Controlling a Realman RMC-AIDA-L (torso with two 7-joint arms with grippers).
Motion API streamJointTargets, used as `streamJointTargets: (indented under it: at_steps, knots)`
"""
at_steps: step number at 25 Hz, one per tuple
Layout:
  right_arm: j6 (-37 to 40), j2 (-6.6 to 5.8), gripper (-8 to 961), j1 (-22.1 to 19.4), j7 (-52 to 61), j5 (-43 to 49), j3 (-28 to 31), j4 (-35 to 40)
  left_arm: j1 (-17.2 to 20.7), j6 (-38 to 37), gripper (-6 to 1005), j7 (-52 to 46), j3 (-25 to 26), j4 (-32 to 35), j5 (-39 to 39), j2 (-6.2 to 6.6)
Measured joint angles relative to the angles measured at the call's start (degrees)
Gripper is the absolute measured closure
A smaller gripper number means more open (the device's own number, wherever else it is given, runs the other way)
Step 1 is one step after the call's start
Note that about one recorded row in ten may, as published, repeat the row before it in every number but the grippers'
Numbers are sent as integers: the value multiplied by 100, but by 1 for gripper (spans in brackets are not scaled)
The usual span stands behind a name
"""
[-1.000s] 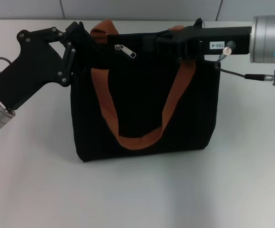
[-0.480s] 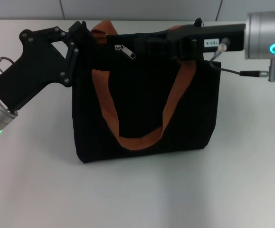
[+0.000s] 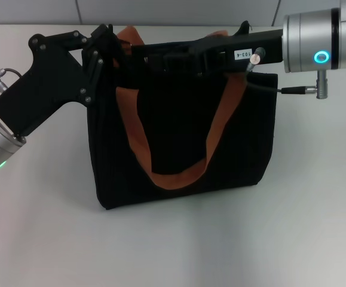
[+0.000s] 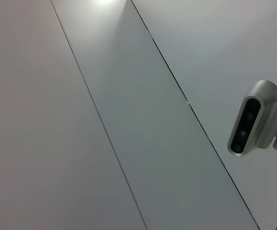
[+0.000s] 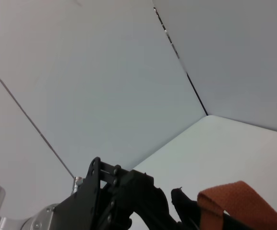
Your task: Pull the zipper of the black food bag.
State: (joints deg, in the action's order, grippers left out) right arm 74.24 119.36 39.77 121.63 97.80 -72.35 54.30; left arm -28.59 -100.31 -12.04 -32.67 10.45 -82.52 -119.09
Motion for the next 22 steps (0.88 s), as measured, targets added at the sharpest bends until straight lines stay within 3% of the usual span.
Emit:
streamJointTargets:
  at_steps: [4, 17, 22]
  knots:
    - [36, 7, 729, -46, -1, 2, -61, -9, -16, -2, 976, 0, -3, 0, 0, 0]
    - [77, 12, 921, -129, -51, -10, -150, 91, -24, -7, 976, 1, -2, -7, -1, 0]
    - [89, 10, 921, -224, -46, 10, -152, 319, -24, -7, 975, 1, 9, -15, 0, 0]
